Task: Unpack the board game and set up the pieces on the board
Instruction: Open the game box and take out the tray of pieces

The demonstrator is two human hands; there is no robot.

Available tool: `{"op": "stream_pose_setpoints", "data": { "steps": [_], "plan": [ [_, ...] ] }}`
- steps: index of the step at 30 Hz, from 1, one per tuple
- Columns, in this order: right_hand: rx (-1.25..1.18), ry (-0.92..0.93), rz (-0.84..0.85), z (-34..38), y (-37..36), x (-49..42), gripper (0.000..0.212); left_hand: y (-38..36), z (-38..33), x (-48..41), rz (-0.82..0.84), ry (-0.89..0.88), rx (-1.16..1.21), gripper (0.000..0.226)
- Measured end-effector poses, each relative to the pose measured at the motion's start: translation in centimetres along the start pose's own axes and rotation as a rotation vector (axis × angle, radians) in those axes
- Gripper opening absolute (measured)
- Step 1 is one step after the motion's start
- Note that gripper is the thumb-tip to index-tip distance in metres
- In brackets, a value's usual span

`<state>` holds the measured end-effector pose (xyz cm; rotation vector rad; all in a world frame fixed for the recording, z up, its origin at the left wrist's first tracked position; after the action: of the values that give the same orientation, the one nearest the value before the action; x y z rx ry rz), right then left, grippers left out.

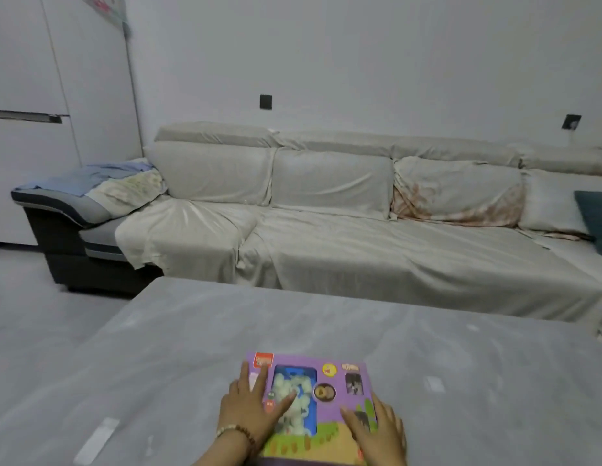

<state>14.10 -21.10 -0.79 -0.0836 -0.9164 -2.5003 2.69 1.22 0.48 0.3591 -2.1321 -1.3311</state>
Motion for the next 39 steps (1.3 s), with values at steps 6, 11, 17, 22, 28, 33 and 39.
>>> {"op": "stream_pose_setpoints", "data": {
  "steps": [6, 11, 17, 22, 28, 33, 39],
  "plan": [
    [-0.029, -0.045, 0.094, -1.3, -0.1, 3.5, 0.075, -1.3, 0.0, 3.9, 0.005, 0.03, -0.069, 0.144],
    [-0.32, -0.08, 0.237, -3.4, -0.2, 7.0, 0.052, -2.9, -0.3, 8.1, 0.0, 0.022, -0.066, 0.148],
    [-0.564, -0.199, 0.371, -4.3, 2.4, 11.6, 0.014, -4.7, -1.2, 12.3, 0.005, -0.005, -0.08, 0.148],
    [-0.473, -0.294, 0.438, -6.3, 3.6, 12.6, 0.029, -5.4, -1.7, 13.3, -0.003, 0.012, -0.102, 0.147],
    [-0.336, -0.347, 0.514, -5.6, 3.9, 11.2, 0.031, -5.6, -2.4, 13.1, 0.009, -0.041, -0.165, 0.144],
    [-0.378, -0.405, 0.527, -5.4, 3.7, 10.0, 0.03, -6.4, -4.4, 12.6, 0.02, -0.188, -0.15, 0.136],
    [-0.497, -0.364, 0.519, -4.9, 3.8, 9.4, 0.021, -7.0, -6.6, 11.9, 0.055, -0.26, -0.048, 0.114]
  ]
}}
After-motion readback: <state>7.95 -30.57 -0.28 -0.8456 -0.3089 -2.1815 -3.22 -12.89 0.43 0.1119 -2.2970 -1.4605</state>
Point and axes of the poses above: each hand's wrist, its own x-axis away from the middle knuckle, its own y-axis out of the back of the hand, z = x × y, the point moved 6 cm from there along -x, towards the middle knuckle, and after that the axes turned 13 degrees about z, right-handed, at the moved point
